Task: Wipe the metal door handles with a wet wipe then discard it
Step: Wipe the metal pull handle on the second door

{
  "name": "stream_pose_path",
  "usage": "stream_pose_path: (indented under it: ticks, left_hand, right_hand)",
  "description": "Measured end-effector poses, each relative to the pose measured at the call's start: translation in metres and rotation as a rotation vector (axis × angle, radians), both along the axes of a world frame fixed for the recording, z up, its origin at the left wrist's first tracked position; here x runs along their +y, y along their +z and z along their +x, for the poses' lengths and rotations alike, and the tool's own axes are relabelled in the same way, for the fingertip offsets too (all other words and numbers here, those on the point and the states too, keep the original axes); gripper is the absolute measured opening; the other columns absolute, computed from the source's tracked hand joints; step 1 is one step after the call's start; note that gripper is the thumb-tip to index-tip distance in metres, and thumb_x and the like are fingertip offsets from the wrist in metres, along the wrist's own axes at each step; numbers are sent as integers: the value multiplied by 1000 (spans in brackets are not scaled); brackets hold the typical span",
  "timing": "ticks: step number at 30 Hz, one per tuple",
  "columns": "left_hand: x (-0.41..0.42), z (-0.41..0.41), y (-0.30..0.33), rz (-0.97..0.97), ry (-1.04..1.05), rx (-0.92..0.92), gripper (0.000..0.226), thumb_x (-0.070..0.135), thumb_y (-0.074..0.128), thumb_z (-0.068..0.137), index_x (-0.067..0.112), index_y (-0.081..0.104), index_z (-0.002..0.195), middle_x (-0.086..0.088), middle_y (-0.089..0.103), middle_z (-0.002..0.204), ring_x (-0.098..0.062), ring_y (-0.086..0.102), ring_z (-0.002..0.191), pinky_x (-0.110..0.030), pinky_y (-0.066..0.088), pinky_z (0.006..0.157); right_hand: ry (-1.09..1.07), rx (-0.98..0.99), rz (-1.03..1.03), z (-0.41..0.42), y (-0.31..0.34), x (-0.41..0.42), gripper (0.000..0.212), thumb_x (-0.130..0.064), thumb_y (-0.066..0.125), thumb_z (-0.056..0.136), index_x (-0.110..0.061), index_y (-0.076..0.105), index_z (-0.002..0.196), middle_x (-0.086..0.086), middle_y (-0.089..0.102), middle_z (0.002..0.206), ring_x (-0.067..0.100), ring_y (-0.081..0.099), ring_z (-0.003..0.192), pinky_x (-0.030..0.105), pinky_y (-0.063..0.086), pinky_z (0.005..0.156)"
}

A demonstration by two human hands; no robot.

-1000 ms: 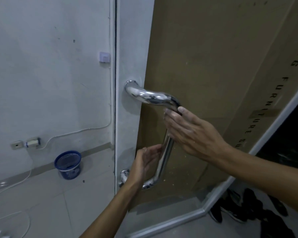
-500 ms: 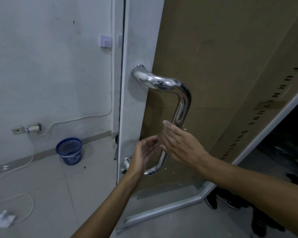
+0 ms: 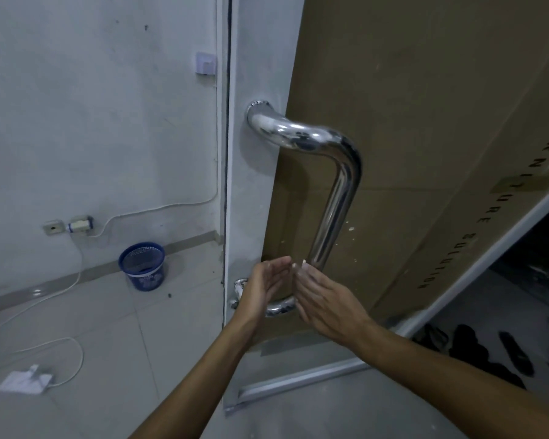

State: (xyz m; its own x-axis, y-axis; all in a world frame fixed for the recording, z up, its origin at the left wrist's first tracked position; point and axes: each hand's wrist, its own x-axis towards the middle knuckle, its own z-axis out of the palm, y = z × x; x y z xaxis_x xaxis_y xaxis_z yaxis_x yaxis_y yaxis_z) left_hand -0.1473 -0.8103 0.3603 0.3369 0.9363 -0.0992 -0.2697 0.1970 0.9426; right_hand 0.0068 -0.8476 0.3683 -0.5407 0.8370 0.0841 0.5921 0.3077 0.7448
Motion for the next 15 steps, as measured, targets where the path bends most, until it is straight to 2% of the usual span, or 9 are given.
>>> stream_pose_path:
  ticks: [3, 7, 10, 15]
  left_hand:
    - [-1, 0, -5, -9, -17, 46, 47, 23, 18, 105, 13, 61, 121, 2, 64, 120, -12, 57, 118, -16, 40, 96]
    - [-1, 1, -12, -29, -51, 97, 48, 27, 17, 105, 14, 58, 126, -1, 60, 131, -15, 53, 124, -22, 38, 101]
    - [0, 4, -18, -59, -81, 110, 46, 29, 16, 105, 20, 58, 121, 0, 58, 131, -16, 51, 126, -26, 36, 106]
    - [-1, 5, -27, -86, -143, 146, 45, 32, 16, 104, 25, 59, 118, 4, 59, 126, -14, 51, 126, -26, 35, 107]
  right_hand:
    - [-9, 87, -39, 4, -14, -4, 50, -35, 36, 97, -6, 62, 129, 14, 56, 138, 22, 43, 137, 39, 20, 121]
    - [6, 239, -61, 8, -40, -13, 50, -39, 46, 94, -7, 60, 130, 11, 54, 141, 20, 41, 138, 39, 16, 117]
    - [-31, 353, -60, 8, -59, -18, 54, -41, 47, 94, -8, 55, 136, 8, 50, 144, 19, 37, 141, 40, 16, 117]
    - [-153, 615, -87, -7, -89, -26, 58, -40, 35, 95, -10, 44, 145, 5, 42, 151, 17, 30, 144, 42, 18, 116]
